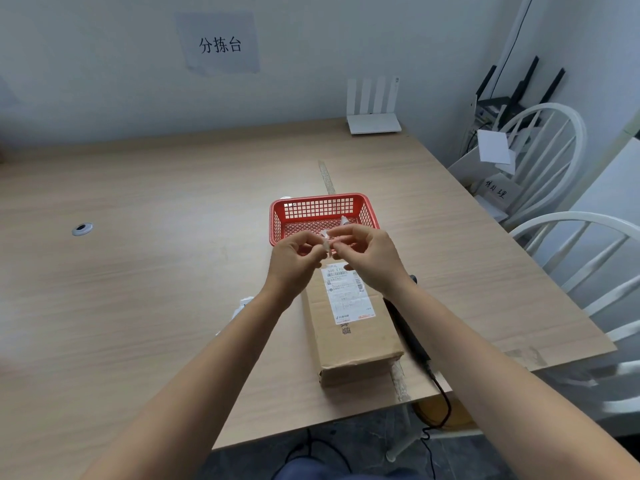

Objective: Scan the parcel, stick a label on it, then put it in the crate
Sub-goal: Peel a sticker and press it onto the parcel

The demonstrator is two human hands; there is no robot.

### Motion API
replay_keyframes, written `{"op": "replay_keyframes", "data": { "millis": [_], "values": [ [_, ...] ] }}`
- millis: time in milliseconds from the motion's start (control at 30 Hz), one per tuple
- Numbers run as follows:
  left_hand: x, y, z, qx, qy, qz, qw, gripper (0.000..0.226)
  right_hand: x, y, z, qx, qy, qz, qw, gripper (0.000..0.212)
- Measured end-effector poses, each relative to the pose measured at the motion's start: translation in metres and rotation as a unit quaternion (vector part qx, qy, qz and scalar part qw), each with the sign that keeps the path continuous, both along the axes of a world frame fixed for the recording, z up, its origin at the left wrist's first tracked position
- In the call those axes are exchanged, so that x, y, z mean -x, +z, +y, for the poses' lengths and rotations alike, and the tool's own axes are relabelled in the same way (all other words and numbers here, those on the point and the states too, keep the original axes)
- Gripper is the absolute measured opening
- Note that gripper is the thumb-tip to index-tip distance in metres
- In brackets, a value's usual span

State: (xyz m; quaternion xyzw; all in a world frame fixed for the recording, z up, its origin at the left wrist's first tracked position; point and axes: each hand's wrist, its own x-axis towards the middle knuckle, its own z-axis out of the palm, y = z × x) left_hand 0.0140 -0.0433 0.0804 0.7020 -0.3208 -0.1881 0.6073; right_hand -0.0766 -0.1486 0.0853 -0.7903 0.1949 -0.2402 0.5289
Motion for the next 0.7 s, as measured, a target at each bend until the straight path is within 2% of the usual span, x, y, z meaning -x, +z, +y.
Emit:
{"op": "replay_keyframes", "data": {
  "millis": [167, 367, 567, 700],
  "values": [
    [-0.010, 0.006, 0.008, -0.014, -0.071, 0.052, 0.996, 0.027, 0.002, 0.003, -0.002, 0.173, 0.056, -0.013, 0.983, 0.025],
    [-0.014, 0.003, 0.015, -0.015, -0.097, 0.168, 0.981, 0.028, 0.003, 0.000, 0.002, 0.275, 0.046, -0.046, 0.959, 0.022],
    [-0.017, -0.003, 0.023, -0.045, -0.123, 0.257, 0.958, 0.030, 0.001, 0.003, 0.012, 0.279, 0.045, -0.045, 0.958, 0.014],
    [-0.020, -0.009, 0.026, -0.077, -0.138, 0.260, 0.953, 0.028, -0.003, 0.005, 0.016, 0.257, 0.065, 0.019, 0.964, 0.009]
  ]
}}
